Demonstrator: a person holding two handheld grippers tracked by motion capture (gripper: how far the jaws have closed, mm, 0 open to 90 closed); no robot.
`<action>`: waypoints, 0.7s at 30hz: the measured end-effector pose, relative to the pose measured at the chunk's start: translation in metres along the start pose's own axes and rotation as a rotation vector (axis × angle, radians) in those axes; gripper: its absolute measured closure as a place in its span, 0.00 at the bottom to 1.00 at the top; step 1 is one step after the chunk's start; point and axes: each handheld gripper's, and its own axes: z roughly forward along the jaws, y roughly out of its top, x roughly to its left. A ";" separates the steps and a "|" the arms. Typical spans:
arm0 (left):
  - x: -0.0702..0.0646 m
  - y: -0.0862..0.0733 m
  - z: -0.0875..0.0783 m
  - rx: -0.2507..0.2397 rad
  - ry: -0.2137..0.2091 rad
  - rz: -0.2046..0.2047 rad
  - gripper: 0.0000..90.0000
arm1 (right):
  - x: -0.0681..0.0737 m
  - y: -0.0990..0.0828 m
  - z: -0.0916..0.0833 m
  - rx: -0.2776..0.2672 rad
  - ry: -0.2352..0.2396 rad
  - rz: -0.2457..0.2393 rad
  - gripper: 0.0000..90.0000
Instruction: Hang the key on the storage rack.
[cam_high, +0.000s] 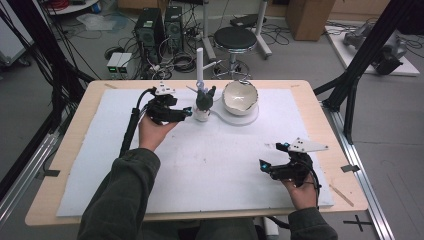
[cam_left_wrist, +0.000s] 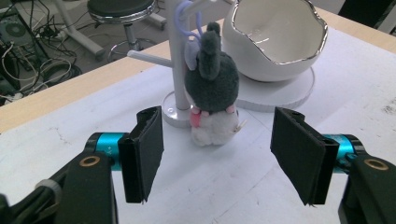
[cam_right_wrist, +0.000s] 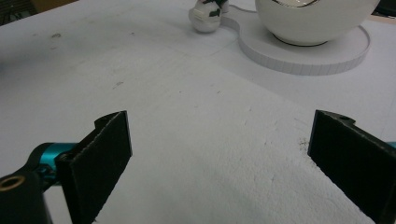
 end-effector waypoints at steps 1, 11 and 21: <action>0.000 0.000 -0.001 -0.003 -0.001 -0.001 0.39 | 0.000 0.000 0.000 0.000 -0.002 0.002 0.06; -0.003 -0.003 -0.013 -0.023 -0.010 0.003 0.36 | 0.000 0.000 0.000 -0.004 -0.009 -0.004 0.06; -0.005 -0.007 -0.028 -0.035 -0.019 0.016 0.33 | 0.000 0.000 0.000 -0.005 -0.013 -0.004 0.06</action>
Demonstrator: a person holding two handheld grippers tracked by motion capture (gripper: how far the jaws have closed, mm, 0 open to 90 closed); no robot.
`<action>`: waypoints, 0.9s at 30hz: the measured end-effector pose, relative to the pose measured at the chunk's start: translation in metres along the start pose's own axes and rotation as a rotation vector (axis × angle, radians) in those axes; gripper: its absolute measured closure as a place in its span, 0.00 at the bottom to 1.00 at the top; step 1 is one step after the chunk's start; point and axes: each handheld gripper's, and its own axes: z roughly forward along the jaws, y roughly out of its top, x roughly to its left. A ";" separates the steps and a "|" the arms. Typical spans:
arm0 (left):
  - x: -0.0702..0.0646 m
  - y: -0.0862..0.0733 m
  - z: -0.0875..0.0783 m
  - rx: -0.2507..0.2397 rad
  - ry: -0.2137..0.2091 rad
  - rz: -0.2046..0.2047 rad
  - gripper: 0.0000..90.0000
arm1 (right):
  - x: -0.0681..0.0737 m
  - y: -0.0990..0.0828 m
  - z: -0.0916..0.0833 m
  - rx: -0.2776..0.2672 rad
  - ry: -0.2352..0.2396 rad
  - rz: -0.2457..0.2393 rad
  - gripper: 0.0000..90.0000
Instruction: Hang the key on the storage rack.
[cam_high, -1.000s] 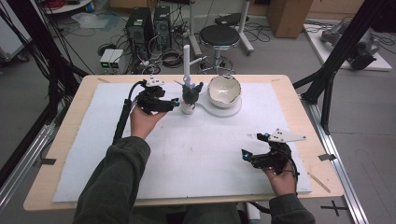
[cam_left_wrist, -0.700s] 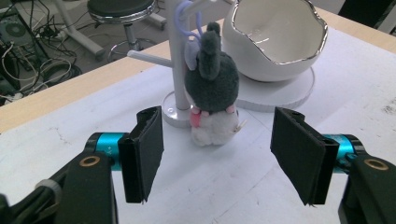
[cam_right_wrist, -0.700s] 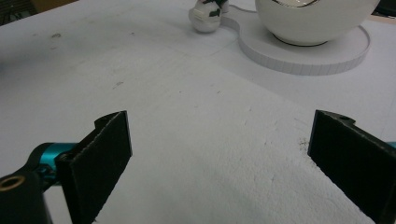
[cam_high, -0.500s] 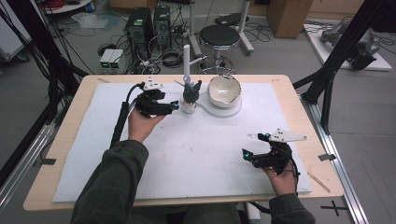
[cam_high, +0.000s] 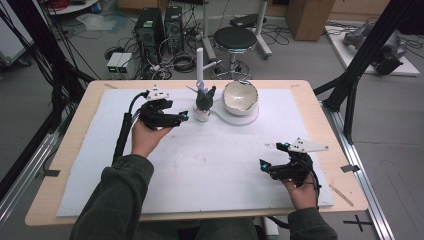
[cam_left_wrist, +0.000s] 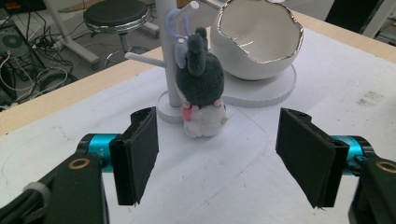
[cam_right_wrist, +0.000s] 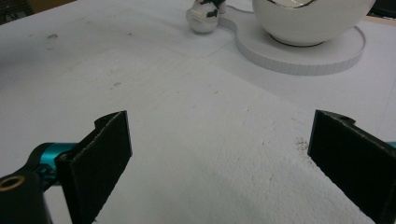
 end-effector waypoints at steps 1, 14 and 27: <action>0.000 -0.001 -0.001 -0.006 -0.005 -0.005 0.33 | 0.000 0.000 0.000 0.001 -0.001 0.000 0.06; 0.000 -0.014 -0.026 -0.020 -0.008 0.000 0.31 | 0.002 0.000 -0.001 -0.004 -0.012 0.009 0.06; 0.004 -0.030 -0.044 -0.037 -0.008 -0.015 0.31 | 0.004 0.000 0.002 0.001 -0.012 0.009 0.06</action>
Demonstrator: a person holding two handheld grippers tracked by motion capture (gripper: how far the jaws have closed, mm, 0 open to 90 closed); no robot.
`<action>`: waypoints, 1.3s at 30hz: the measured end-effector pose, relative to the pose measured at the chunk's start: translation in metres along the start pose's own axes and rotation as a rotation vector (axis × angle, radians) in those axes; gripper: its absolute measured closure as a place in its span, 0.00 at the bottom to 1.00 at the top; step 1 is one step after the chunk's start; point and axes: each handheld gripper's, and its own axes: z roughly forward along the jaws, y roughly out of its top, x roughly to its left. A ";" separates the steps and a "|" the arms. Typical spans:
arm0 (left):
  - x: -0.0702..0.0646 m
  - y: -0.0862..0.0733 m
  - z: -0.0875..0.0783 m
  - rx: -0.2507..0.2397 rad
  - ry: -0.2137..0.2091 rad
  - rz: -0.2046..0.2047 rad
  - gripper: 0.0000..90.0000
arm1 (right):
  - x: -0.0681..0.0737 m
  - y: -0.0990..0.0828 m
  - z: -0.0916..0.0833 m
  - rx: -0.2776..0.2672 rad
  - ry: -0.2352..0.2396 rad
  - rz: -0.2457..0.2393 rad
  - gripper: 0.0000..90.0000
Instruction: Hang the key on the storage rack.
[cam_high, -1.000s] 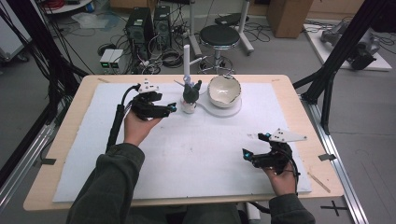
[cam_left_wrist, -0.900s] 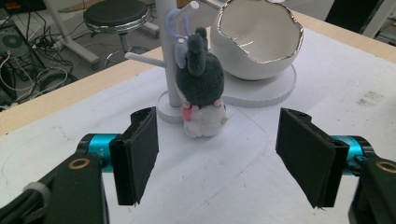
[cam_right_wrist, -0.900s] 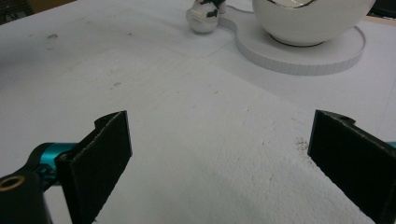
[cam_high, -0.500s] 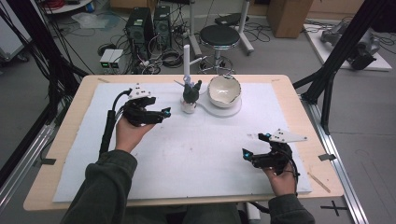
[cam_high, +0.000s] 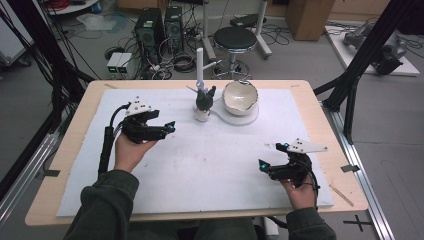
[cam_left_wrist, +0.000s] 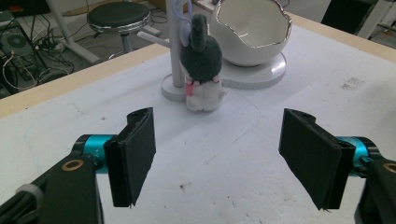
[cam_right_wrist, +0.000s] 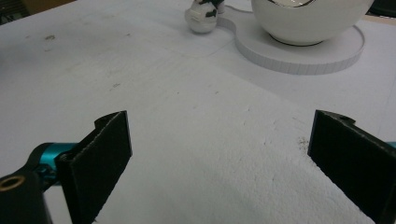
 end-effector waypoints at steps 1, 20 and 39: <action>0.000 0.000 -0.001 0.001 0.002 -0.001 0.31 | 0.000 0.000 0.001 0.001 0.003 0.004 0.06; 0.001 -0.016 -0.017 0.005 -0.002 0.002 0.30 | 0.000 0.000 -0.003 0.001 -0.013 0.005 0.06; 0.002 -0.031 -0.037 -0.006 0.016 0.018 0.30 | 0.000 -0.001 -0.002 0.011 -0.018 0.001 0.06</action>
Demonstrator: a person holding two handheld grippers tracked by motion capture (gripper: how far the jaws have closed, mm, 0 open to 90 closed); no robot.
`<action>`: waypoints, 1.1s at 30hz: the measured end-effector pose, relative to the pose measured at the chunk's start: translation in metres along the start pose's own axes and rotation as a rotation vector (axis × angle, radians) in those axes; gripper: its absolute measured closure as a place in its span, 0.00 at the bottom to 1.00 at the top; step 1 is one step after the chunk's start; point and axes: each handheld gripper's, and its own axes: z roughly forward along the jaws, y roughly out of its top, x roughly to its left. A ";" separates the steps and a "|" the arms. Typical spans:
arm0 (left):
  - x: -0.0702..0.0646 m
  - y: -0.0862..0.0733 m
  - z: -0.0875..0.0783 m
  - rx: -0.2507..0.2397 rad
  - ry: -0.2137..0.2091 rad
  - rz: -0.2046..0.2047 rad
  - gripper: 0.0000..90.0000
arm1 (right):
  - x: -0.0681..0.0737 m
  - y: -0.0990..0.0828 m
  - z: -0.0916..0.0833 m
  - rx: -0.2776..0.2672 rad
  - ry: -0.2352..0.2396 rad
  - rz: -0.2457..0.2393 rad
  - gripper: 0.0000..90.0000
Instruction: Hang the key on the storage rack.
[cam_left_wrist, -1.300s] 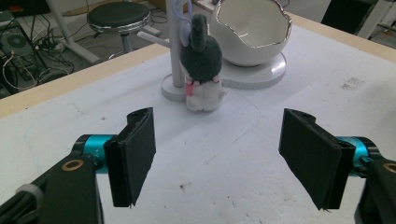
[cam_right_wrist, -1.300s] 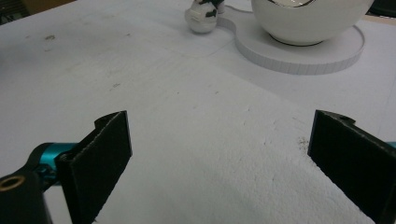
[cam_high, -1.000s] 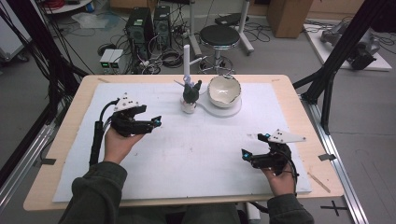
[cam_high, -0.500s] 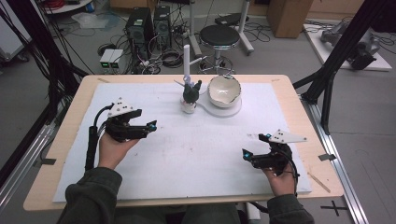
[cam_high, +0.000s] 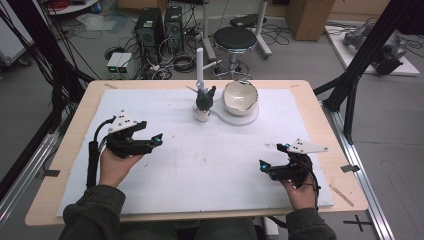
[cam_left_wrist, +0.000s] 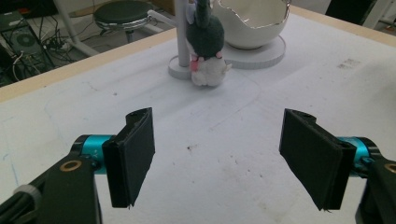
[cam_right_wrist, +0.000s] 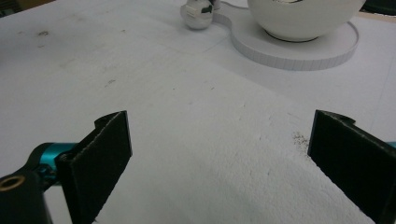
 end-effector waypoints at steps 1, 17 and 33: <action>0.000 -0.001 -0.001 -0.004 -0.002 -0.003 0.30 | 0.000 0.000 0.000 0.000 0.000 -0.002 0.06; -0.001 -0.010 -0.017 -0.005 0.002 0.003 0.30 | 0.000 0.000 0.000 -0.001 -0.003 -0.005 0.06; 0.001 -0.028 -0.032 0.008 0.012 -0.012 0.29 | 0.001 0.001 0.001 0.004 -0.002 -0.004 0.06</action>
